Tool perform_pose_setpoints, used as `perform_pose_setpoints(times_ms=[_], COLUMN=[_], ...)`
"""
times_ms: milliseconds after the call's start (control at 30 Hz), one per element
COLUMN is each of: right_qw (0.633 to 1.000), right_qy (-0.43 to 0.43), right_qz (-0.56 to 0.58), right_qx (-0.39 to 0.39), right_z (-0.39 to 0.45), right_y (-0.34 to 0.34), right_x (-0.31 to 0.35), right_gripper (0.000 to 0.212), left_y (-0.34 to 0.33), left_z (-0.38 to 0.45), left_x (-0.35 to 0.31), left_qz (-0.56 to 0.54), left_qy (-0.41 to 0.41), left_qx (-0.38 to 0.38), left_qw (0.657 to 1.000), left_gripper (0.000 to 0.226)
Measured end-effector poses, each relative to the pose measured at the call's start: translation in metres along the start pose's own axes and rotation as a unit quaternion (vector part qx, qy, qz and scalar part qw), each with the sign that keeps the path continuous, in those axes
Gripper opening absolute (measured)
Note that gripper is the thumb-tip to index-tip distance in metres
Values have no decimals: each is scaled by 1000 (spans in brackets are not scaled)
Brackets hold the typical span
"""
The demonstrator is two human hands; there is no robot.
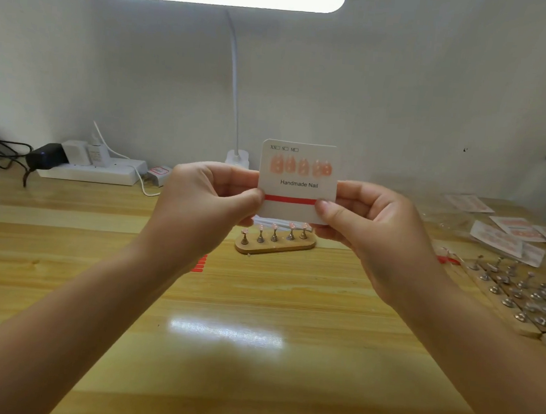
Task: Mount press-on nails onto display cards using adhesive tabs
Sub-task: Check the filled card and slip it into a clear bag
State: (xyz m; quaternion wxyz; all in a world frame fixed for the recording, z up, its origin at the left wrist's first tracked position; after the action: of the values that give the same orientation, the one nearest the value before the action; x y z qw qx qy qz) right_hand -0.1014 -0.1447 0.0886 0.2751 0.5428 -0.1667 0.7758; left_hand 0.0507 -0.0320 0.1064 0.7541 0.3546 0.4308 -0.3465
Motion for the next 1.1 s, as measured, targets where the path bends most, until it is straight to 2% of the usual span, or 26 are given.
perform_pose_setpoints(times_ms=[233, 367, 500, 633, 900, 1033, 1100], right_qw=[1000, 1000, 999, 998, 989, 982, 980], right_qy=[-3, -15, -22, -49, -124, -143, -145], right_qz=[14, 22, 27, 24, 84, 121, 137], right_qx=[-2, 7, 14, 19, 9, 0, -5], right_z=[2, 3, 4, 4, -4, -6, -7], right_y=[3, 2, 0, 2, 5, 4, 4], right_x=[-4, -10, -19, -44, -97, -107, -108], right_gripper=[22, 23, 19, 19, 21, 24, 24], left_y=[-3, -2, -10, -16, -32, -33, -30], left_z=[3, 6, 7, 6, 2, -1, -1], left_x=[12, 25, 41, 58, 94, 101, 104], left_qz=[-42, -67, -56, -48, -54, -88, -96], left_qy=[39, 66, 94, 100, 159, 161, 148], left_qx=[10, 6, 39, 46, 86, 70, 44], left_qw=[998, 996, 993, 993, 982, 981, 983], left_gripper=[25, 15, 6, 8, 41, 37, 25])
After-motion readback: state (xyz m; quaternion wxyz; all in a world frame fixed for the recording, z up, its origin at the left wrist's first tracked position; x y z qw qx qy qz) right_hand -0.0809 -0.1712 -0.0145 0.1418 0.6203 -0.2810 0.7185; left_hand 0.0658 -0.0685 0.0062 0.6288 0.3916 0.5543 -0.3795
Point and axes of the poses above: each hand's wrist, its own z-axis towards the middle knuckle, its own y-axis out of the back of the hand, x = y × z, the point moved 9 cm from there along z, towards the middle knuckle, and after that the axes turned 12 degrees about x, right-handed, at the moved point
